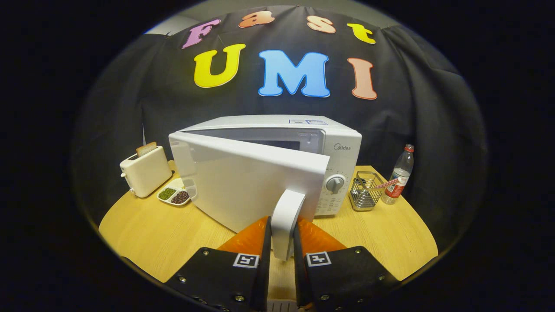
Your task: Open the microwave, put the food inside, and close the microwave door.
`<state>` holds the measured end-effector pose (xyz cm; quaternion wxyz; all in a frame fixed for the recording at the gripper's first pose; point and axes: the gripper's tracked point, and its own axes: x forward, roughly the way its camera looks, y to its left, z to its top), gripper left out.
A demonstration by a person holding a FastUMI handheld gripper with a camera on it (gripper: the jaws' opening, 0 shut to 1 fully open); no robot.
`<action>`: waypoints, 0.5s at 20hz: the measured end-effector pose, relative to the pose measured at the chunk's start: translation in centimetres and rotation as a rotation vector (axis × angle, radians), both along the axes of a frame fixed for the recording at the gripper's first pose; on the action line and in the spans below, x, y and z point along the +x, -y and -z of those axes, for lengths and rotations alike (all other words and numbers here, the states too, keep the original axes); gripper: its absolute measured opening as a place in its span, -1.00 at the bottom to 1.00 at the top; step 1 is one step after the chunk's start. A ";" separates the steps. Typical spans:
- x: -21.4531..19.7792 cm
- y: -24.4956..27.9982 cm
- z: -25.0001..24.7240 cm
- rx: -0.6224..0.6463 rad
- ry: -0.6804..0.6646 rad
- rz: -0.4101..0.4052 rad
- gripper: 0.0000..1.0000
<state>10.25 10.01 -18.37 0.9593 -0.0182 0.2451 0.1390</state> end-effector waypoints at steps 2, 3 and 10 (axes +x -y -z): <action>-1.5 -0.6 -0.1 0.003 -0.006 0.007 -0.49; -2.2 -0.9 -0.2 0.004 -0.009 0.008 -0.49; -7.4 -4.0 -0.3 -0.013 -0.015 -0.022 -0.49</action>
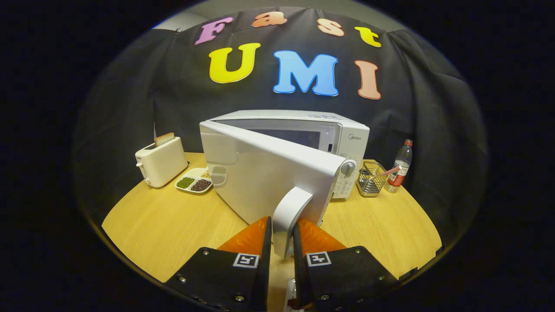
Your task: Open the microwave, put the food inside, and close the microwave door.
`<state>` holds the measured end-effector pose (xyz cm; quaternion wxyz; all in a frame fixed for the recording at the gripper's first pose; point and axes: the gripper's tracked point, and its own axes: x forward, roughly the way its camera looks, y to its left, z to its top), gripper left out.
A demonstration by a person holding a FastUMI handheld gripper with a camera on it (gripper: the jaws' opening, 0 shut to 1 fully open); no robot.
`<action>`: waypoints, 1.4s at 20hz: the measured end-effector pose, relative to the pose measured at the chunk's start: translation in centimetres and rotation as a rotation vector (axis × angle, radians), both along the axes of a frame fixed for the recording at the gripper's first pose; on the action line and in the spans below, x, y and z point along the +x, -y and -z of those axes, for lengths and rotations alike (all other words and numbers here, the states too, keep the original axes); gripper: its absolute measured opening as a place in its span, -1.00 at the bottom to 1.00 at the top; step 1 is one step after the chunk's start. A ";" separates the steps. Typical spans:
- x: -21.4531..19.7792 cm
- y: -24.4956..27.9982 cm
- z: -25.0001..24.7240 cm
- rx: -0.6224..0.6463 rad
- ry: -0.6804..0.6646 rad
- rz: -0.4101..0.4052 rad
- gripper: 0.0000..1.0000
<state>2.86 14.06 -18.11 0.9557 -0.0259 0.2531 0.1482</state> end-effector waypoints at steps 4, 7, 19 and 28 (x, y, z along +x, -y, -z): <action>-2.2 -1.8 -0.2 0.001 0.007 0.000 -0.49; -3.7 -3.3 -0.1 0.017 0.007 0.002 -0.49; -9.9 -10.0 0.2 0.068 0.039 -0.043 -0.49; -13.5 -16.7 -0.1 0.076 0.048 -0.118 -0.49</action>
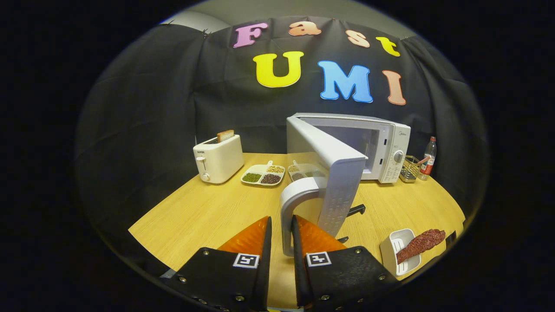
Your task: Open the microwave, put the food inside, and close the microwave door.
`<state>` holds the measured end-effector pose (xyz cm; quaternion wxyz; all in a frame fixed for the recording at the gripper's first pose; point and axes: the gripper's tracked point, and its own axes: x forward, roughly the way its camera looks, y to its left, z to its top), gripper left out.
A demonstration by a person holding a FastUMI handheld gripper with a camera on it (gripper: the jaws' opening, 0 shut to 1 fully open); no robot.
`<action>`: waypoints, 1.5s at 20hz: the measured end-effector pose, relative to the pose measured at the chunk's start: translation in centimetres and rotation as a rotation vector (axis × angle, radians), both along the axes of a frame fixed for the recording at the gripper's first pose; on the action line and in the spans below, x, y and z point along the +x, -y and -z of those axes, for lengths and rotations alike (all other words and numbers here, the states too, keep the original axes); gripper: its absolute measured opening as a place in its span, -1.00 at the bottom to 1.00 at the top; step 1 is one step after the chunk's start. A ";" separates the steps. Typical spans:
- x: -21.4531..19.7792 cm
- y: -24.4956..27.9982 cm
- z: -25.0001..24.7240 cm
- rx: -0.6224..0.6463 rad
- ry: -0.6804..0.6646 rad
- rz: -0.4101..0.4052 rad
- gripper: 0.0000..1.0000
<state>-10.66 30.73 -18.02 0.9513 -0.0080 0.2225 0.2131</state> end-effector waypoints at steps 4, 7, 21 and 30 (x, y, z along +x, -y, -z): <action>-0.7 -1.7 -0.1 -0.021 0.006 -0.003 -0.49; -1.6 -2.6 -0.4 0.005 -0.015 -0.009 -0.47; -7.8 -5.3 -8.4 0.262 -0.023 -0.396 -0.32; -4.0 4.0 -13.0 0.224 0.159 -0.281 0.97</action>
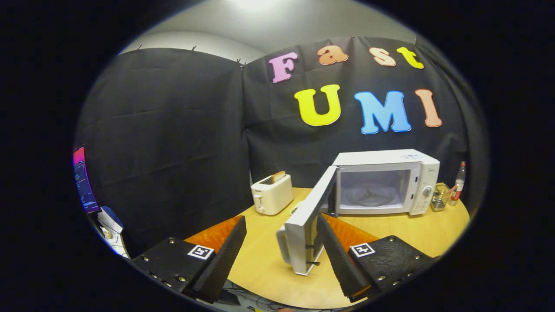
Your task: Open the microwave, put the food inside, and close the microwave door.
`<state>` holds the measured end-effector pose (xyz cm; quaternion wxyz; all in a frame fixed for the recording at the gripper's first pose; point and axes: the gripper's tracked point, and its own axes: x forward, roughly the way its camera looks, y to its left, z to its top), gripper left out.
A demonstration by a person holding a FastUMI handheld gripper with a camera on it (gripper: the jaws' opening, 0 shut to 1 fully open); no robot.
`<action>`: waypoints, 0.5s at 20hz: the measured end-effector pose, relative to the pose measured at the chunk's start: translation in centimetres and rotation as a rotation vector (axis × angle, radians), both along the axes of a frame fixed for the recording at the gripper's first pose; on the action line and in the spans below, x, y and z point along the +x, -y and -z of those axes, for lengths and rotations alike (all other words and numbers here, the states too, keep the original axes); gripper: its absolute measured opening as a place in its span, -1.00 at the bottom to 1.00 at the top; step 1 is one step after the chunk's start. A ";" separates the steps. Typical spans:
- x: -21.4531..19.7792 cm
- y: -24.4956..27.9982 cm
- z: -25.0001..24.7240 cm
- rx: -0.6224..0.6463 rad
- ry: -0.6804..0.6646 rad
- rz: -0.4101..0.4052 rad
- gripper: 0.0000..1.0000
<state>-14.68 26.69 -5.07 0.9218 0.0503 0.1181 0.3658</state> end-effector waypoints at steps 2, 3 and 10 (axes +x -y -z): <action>1.5 2.8 0.0 -0.009 0.023 0.069 0.97; 2.2 4.4 0.1 -0.012 0.024 0.102 0.97; 7.0 14.2 2.6 -0.019 -0.067 0.306 0.97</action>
